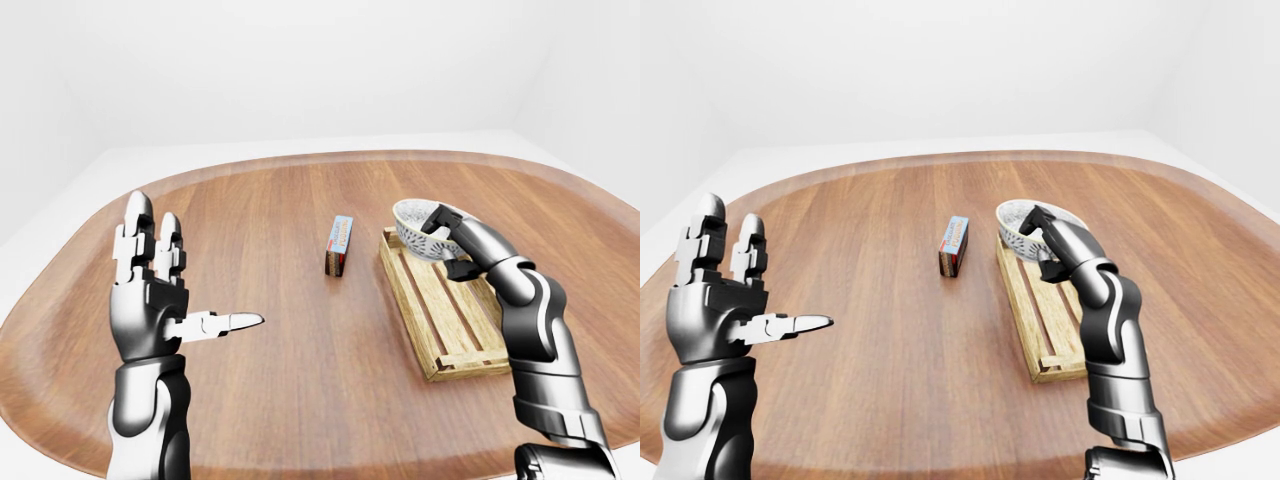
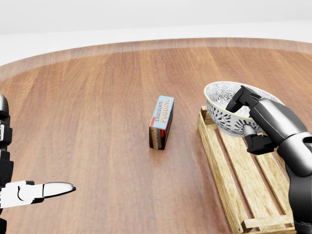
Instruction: Pick up the bowl on the left and put it in the tray.
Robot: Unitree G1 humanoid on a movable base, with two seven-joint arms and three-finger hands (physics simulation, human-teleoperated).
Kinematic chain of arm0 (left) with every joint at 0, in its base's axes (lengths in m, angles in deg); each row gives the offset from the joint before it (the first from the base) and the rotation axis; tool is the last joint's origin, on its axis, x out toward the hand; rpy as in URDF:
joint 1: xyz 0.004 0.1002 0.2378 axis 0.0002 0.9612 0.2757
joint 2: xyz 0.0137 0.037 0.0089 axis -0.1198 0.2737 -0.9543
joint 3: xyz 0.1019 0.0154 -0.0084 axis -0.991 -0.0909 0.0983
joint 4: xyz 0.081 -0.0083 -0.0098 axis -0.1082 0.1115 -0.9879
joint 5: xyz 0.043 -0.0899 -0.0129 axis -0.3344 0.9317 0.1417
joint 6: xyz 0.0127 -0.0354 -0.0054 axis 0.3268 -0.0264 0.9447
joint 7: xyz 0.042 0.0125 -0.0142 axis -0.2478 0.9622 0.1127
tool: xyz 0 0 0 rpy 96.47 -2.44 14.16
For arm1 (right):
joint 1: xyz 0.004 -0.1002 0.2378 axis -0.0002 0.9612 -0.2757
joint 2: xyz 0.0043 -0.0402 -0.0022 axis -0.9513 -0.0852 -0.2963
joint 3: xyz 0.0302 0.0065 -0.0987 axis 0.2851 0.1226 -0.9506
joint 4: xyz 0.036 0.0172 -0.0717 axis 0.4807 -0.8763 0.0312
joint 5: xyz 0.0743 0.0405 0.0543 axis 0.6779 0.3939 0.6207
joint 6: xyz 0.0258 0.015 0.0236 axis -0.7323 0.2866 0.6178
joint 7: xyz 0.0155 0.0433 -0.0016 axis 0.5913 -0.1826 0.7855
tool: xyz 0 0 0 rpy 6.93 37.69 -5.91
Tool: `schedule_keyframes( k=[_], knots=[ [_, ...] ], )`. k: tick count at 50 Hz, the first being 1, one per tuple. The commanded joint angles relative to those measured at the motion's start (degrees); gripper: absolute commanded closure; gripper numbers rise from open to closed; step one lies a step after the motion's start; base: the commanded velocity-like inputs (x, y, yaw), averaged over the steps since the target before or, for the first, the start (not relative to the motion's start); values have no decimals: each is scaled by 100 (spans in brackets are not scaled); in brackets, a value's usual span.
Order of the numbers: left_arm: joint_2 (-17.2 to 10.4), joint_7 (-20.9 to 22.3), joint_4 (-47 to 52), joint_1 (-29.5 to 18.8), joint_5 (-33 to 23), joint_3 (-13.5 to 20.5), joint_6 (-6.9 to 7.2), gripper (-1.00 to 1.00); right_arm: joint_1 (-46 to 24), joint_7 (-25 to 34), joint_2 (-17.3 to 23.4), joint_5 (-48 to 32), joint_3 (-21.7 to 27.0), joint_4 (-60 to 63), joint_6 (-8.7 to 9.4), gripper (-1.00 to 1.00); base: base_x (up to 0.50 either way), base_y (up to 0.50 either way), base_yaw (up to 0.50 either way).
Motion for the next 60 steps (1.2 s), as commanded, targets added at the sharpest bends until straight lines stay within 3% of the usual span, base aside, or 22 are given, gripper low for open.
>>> schedule_keyframes(
  k=[1, 19, 38, 60],
  knots=[
    [45, -11, -538, 22, -157, -122, 0, -100, -81, -824, 123, -16, 110, -1096, -1, 100, 0, 0, 0],
    [22, -28, -591, -16, -139, -112, 0, -100, -199, -1904, 84, 137, -153, -2387, -1, 100, 0, 0, 0],
    [20, -23, -581, 0, -118, -88, 0, -100, -242, -2538, 99, -299, -331, -2973, -1, 100, 0, 0, 0],
    [45, 18, -608, 35, -134, -99, 0, -100, -394, -3051, 21, -277, -437, -3712, -1, 100, 0, 0, 0]
  ],
)
